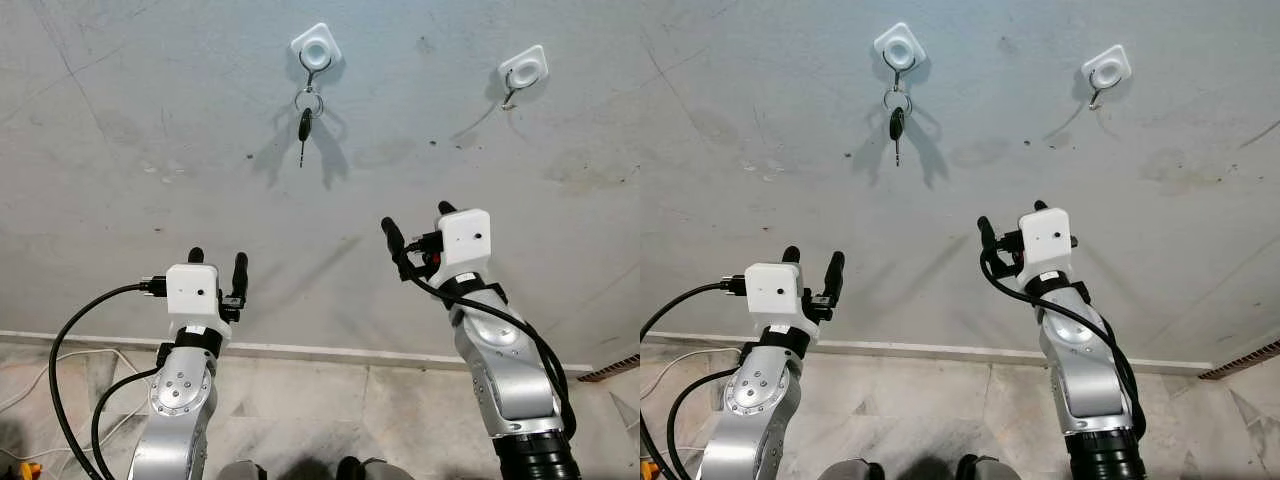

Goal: Hang keys on a hook

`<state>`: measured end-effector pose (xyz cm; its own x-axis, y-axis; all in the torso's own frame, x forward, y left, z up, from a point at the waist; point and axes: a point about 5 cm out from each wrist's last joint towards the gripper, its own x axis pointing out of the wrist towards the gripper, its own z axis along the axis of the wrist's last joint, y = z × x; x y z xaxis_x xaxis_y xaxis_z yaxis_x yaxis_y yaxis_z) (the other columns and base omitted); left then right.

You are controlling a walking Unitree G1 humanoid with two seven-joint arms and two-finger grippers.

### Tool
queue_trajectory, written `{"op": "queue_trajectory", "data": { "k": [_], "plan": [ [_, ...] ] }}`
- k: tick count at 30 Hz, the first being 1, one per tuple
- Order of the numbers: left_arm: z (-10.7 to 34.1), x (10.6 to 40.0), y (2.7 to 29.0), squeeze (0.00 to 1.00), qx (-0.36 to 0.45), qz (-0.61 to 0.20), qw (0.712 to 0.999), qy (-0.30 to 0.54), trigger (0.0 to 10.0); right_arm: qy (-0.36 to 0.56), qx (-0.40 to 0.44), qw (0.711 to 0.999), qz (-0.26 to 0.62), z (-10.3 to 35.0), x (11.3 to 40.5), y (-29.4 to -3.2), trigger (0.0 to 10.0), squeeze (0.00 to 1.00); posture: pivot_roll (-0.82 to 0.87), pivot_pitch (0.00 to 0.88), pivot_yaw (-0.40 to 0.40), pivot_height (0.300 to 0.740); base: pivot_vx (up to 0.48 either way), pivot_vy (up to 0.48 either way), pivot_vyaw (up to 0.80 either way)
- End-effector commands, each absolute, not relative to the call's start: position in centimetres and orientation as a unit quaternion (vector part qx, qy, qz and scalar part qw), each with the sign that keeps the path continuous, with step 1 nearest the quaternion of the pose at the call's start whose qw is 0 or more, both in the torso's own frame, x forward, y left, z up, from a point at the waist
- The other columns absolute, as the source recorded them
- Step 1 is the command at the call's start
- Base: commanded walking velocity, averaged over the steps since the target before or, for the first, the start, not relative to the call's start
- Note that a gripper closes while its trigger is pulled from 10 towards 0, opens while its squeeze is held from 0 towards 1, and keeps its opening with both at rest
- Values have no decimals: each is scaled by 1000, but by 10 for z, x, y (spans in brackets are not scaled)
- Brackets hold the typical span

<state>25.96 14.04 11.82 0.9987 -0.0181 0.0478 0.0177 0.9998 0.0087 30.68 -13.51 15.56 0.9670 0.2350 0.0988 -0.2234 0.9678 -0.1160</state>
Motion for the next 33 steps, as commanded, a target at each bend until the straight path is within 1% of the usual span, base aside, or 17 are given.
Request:
{"op": "queue_trajectory", "data": {
  "k": [1,2,4,13,15,18,19,22,25,26,29,33],
  "plan": [
    [118,258,141,0,6,-8,1000,-20,10000,-60,-44,991,111,160,306,-138,10000,0,94,121,-32,740,0,0,0],
    [118,258,141,0,1,-10,1000,-19,10000,-56,-38,992,107,159,307,-138,10000,0,95,120,-32,740,0,0,0],
    [117,258,141,0,4,-11,1000,-18,10000,-57,-52,991,108,160,307,-138,10000,0,95,119,-32,740,0,0,-781],
    [115,256,141,0,-3,-15,1000,-7,10000,-45,-44,992,107,157,308,-137,10000,0,103,123,-34,740,0,0,-751],
    [114,256,141,0,11,-16,1000,1,10000,-47,-40,992,110,157,308,-135,10000,0,104,124,-33,740,0,0,-716],
    [114,255,142,0,12,-15,1000,1,10000,-47,-31,989,137,157,306,-129,10000,0,107,125,-33,740,0,0,0],
    [115,256,143,0,22,-10,1000,-2,10000,-48,-3,988,144,158,304,-129,10000,0,107,125,-32,740,0,0,0],
    [114,256,143,0,17,-14,1000,2,10000,-38,9,990,137,157,305,-130,10000,0,107,126,-31,740,0,0,0],
    [114,255,143,0,18,-13,1000,3,10000,-44,-1,990,133,158,305,-130,10000,0,107,129,-29,740,0,0,0],
    [114,255,143,0,18,-14,1000,4,10000,-48,-18,992,116,158,306,-131,10000,0,107,130,-28,740,0,0,0],
    [114,255,143,0,18,-15,1000,5,10000,-61,-36,991,109,159,306,-132,10000,0,107,132,-27,740,0,0,0],
    [112,254,143,0,14,-16,1000,12,10000,-55,-3,992,117,157,305,-131,10000,0,107,134,-27,740,0,0,0]
  ]
}}
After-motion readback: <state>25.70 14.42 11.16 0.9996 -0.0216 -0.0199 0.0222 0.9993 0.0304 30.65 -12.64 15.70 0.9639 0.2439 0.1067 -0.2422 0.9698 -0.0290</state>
